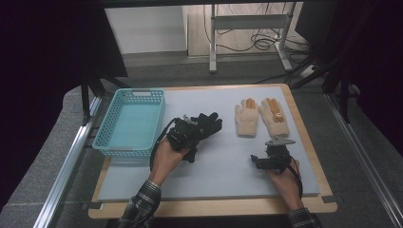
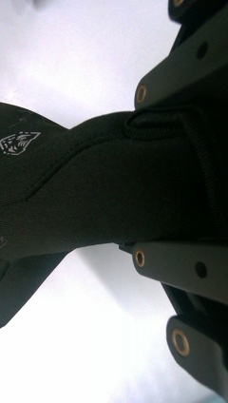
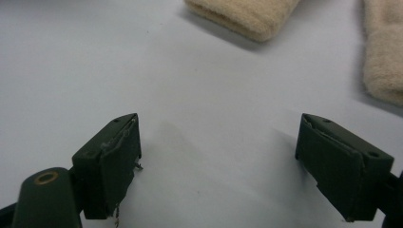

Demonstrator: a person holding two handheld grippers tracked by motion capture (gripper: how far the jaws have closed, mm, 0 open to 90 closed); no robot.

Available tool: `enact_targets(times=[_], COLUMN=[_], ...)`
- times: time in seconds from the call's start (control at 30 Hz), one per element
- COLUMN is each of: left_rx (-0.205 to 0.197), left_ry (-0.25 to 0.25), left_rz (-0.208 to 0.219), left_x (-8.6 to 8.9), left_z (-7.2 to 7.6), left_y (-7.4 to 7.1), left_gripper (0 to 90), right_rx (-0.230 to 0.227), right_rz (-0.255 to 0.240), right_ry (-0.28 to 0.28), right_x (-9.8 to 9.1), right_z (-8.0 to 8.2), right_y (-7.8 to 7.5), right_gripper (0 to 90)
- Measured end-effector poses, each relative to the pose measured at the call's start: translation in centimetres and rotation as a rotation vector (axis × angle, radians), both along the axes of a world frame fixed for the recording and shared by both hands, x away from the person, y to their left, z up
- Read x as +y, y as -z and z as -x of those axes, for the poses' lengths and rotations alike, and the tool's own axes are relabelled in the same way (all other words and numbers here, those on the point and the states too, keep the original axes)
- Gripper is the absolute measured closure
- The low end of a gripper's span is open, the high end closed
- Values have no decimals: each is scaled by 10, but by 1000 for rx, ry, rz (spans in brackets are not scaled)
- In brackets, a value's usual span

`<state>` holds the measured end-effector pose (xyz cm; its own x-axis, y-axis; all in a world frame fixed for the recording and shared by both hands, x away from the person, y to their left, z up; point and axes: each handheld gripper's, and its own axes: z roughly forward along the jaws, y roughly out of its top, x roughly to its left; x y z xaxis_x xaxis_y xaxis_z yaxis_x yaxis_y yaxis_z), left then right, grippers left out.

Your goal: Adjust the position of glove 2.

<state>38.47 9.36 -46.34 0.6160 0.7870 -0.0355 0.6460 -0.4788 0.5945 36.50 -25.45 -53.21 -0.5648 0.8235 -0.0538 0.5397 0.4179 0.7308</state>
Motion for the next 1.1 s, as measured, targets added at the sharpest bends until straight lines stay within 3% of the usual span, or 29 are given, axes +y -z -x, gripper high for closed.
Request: enact_targets(times=[0.5, 0.87, 1.1], left_rx=[-28, -40, -31], left_ry=[-85, -194, -271], left_rz=[-22, -28, -32], left_x=[39, 86, 120], left_z=[-15, -26, -33], left_y=[-35, -51, -54], left_gripper=[619, 616, 615], right_rx=[-1, -1, 0], right_rz=[0, 0, 0], right_ry=[-1, -1, -1], right_x=[0, 0, 0], right_z=[0, 0, 0], right_y=[0, 0, 0], right_gripper=[149, 149, 149])
